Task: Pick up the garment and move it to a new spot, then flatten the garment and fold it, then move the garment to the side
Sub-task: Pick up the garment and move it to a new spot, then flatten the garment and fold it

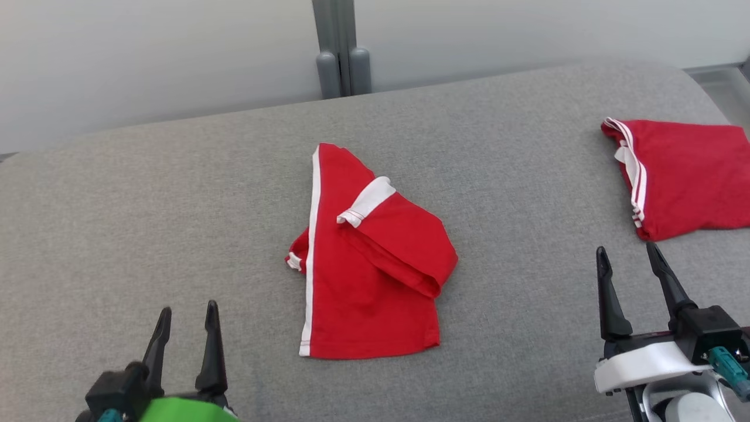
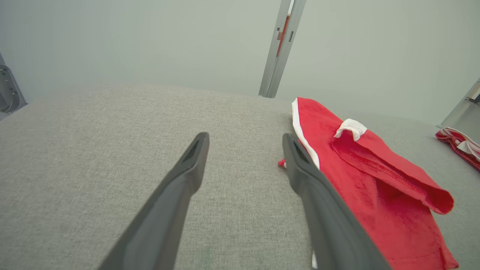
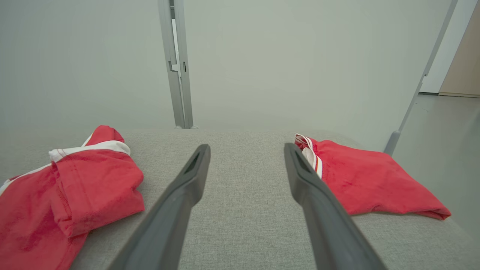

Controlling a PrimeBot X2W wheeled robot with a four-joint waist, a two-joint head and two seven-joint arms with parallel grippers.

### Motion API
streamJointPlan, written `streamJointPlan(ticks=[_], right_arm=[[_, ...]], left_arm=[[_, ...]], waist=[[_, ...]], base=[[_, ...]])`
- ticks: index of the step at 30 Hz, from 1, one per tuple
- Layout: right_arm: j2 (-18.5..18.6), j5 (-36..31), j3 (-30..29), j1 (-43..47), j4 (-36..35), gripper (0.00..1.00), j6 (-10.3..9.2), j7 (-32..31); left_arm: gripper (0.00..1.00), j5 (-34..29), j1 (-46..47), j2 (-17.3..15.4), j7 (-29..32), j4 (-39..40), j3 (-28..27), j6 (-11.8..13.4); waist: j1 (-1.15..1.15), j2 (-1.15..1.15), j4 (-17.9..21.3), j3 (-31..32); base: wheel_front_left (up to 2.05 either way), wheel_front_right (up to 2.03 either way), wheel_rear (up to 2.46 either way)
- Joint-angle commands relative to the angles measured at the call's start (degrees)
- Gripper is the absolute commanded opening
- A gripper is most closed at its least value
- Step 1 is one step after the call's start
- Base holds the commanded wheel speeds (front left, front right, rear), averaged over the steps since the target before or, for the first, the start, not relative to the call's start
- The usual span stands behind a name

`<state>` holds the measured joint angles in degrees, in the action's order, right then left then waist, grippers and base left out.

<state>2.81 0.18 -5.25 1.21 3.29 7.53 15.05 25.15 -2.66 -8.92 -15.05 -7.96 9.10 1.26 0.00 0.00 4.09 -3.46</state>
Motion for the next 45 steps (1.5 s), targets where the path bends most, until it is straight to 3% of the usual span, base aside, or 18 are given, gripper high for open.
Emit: streamJointPlan(ticks=[1,6,18,45], right_arm=[[0.15,-0.3,-0.35,1.11,0.22,1.0,-0.09,0.15],[0.15,-0.18,-0.95,3.07,1.09,1.0,-0.09,0.15],[0.15,1.35,-0.51,5.11,2.29,1.0,-0.09,0.15],[0.14,2.24,1.92,4.55,3.23,1.0,-0.09,0.15]], left_arm=[[1.0,-1.56,-2.31,0.54,-0.15,0.05,-1.34,-0.68],[1.0,-7.07,-7.94,3.12,-0.16,0.82,-5.96,-3.83],[1.0,-11.34,-11.58,5.92,-0.15,1.86,-12.05,-7.29],[1.0,-11.51,-10.19,6.02,-0.16,3.17,-11.98,-8.3]], waist=[[0.0,0.0,-2.96,2.79],[0.0,0.0,-4.47,4.2],[0.0,0.0,-6.07,5.23],[0.0,0.0,-4.11,5.15]], base=[[0.0,0.0,0.0],[0.0,0.0,0.0],[0.0,0.0,0.0],[0.0,0.0,0.0]])
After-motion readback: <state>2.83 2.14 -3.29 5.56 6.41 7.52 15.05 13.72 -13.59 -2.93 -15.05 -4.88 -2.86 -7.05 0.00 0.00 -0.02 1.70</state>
